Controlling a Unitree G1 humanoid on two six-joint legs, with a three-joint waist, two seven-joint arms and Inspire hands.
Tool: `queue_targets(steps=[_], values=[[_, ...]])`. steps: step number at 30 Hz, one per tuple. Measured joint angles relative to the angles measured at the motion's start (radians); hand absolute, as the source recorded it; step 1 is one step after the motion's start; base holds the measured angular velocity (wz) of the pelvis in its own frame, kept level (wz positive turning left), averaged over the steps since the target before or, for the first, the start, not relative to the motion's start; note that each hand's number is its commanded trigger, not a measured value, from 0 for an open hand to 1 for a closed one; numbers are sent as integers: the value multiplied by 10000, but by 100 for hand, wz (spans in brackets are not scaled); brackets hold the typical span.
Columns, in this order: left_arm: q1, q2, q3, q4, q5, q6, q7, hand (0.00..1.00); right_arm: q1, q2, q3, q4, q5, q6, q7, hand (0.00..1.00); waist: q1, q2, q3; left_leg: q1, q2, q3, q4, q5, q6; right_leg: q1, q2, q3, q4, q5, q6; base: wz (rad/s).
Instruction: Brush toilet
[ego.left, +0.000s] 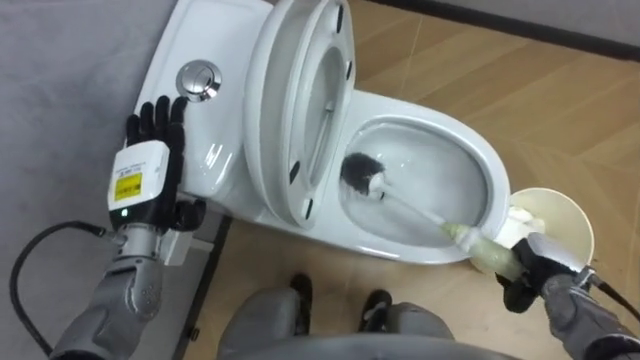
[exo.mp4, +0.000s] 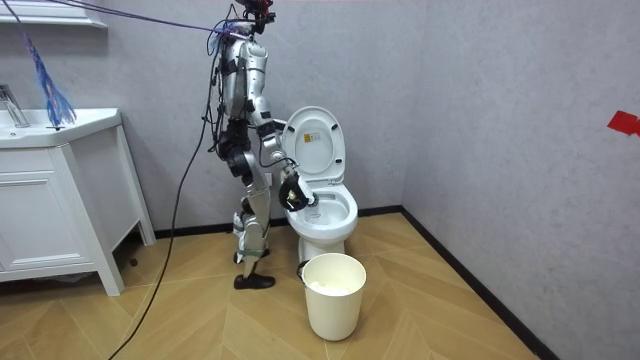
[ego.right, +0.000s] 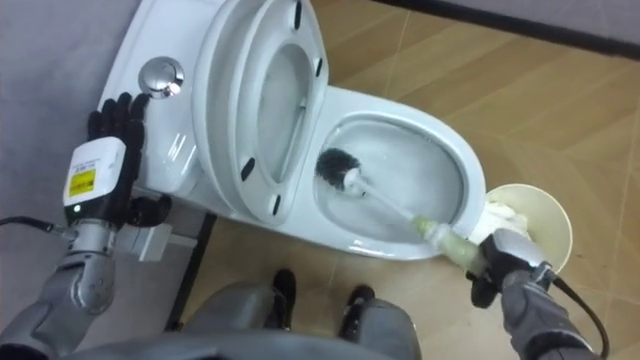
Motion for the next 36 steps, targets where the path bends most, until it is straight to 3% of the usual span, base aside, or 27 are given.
queue_targets(steps=[4, 7, 15, 19, 21, 23, 28, 31, 34, 36], values=[[225, 295, 2, -122, 51, 174, 15, 0, 854, -17, 81, -958, -854, 246, 13, 100, -78, -229, -158, 71, -1, 190, -216, 69, 40, -109, 2, 175, 15, 56, 9, -12], [264, 304, 39, -84, 15, 209, 37, 0, 1276, -73, 75, -1335, -1126, 454, 72, 100, -52, -362, -230, 162, 18, 286, -303, 104, 50, -40, 23, 225, -78, 137, 4, -9], [-21, 346, -56, -9, -13, 331, 24, 0, 1012, -197, 502, -1303, -1153, 801, 211, 100, -103, -435, -202, -72, 27, 149, -146, 101, 58, -120, 31, 129, -71, 203, -3, 3], [-499, 384, -264, -87, 1, 332, 70, 0, 276, -491, 1025, -842, -727, 1005, 235, 100, 87, -455, -189, -715, 19, 19, 162, 168, 84, -631, -40, -86, 93, 263, -44, 12], [-835, 377, -326, -134, 15, 331, 87, 0, -151, -701, 1163, -755, -667, 1009, 314, 100, 259, -415, -138, -1129, 55, -62, 478, 163, 86, -909, -36, -184, 192, 276, -67, 16], [-1413, 394, -603, -219, 0, 334, 87, 0, -1010, -1122, 1721, -207, -314, 1003, 299, 100, 361, -289, -19, -1793, 47, -351, 863, 162, 87, -1349, -44, -335, 360, 306, -107, 27], [-2360, 447, -1010, -515, -130, 275, 188, 0, -2717, -1699, 2669, 515, 112, 1093, 288, 100, 882, -197, 126, -3025, 124, -598, 1351, 212, 78, -2407, -202, -641, 853, 325, -232, 12], [-2925, 485, -1238, -752, -229, 156, 188, 0, -3667, -1824, 2939, 889, 389, 1132, 305, 100, 1209, -206, 180, -3716, 85, -739, 1665, 267, 46, -3040, -229, -682, 1204, 287, -291, 16], [-3345, 826, -1466, -922, -332, 63, 261, 0, -4782, -1949, 3229, 1190, 723, 1396, 299, 100, 1404, -294, 344, -4054, -17, -805, 1704, 401, 33, -3503, -387, -690, 1559, 250, -354, 6], [-3466, 897, -1552, -1002, -448, 63, 347, 0, -5339, -1950, 3236, 1345, 835, 1426, 288, 100, 1422, -351, 390, -4207, -23, -800, 1771, 423, 33, -3663, -413, -688, 1681, 236, -368, 3]])
